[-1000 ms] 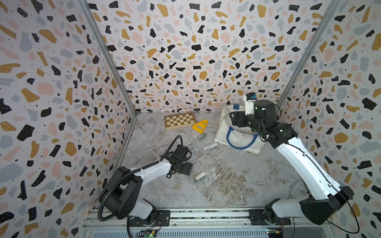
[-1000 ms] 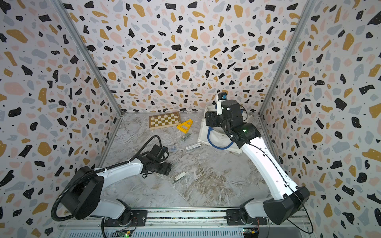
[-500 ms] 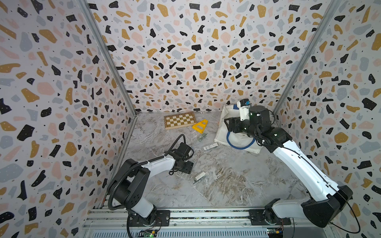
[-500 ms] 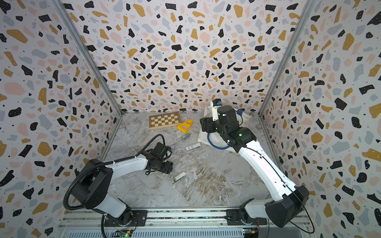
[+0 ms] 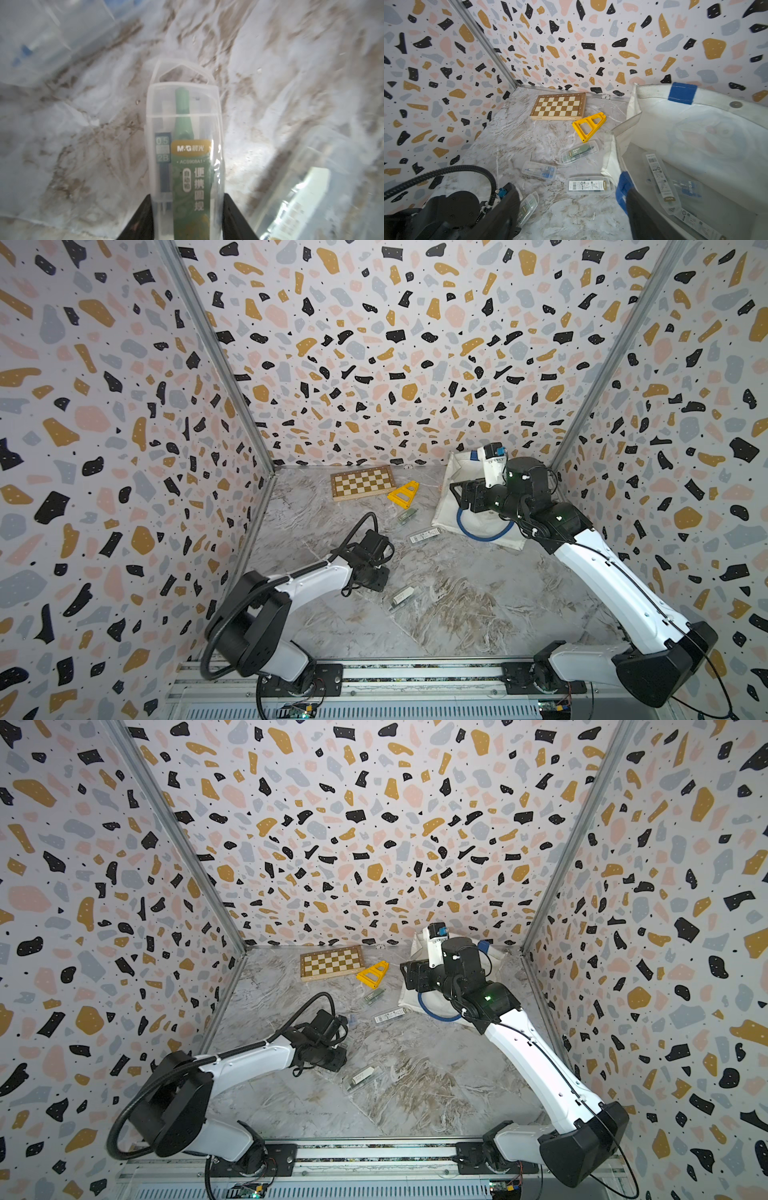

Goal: Put the compass set into the canvas bag
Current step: Pick up the compass set at the center of the board, then place the compass set in the canvas bag.

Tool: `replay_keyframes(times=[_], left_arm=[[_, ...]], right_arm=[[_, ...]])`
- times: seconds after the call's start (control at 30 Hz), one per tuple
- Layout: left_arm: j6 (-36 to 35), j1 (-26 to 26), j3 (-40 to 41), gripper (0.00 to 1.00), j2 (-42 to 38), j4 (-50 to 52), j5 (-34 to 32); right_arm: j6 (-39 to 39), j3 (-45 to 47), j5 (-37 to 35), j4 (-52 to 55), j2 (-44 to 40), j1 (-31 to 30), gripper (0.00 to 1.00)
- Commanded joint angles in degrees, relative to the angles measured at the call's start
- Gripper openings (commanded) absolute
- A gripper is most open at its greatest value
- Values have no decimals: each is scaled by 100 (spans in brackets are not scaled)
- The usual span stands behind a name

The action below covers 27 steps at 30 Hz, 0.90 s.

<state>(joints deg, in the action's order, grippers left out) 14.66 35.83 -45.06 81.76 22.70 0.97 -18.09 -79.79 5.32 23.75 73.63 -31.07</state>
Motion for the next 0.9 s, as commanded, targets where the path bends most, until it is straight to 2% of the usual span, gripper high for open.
replay_keyframes(times=[0.0, 0.13, 0.23, 0.33, 0.57, 0.77, 0.87], left_arm=[[-197, 107, 179, 29, -986, -399, -114], [-455, 116, 383, 25, -1986, -787, -8], [-650, 126, 328, 24, -2370, -814, 248], [-772, 126, 207, 23, -2542, -754, 487], [-845, 134, 21, 23, -2665, -757, 729], [-738, 143, 10, 23, -2724, -743, 689], [-746, 143, -44, 23, -2714, -755, 703]], right_arm=[[-174, 194, 674, -139, -174, -121, 82], [-316, 419, 930, -292, -109, -412, 83], [-437, 587, 1385, -555, 100, -664, 83], [-675, 774, 2079, -1016, 364, -796, 84], [-1027, 798, 2874, -1658, 947, -1049, 84], [-1073, 866, 2945, -1787, 1223, -1092, 79], [-1174, 930, 3095, -1979, 1332, -1094, 71]])
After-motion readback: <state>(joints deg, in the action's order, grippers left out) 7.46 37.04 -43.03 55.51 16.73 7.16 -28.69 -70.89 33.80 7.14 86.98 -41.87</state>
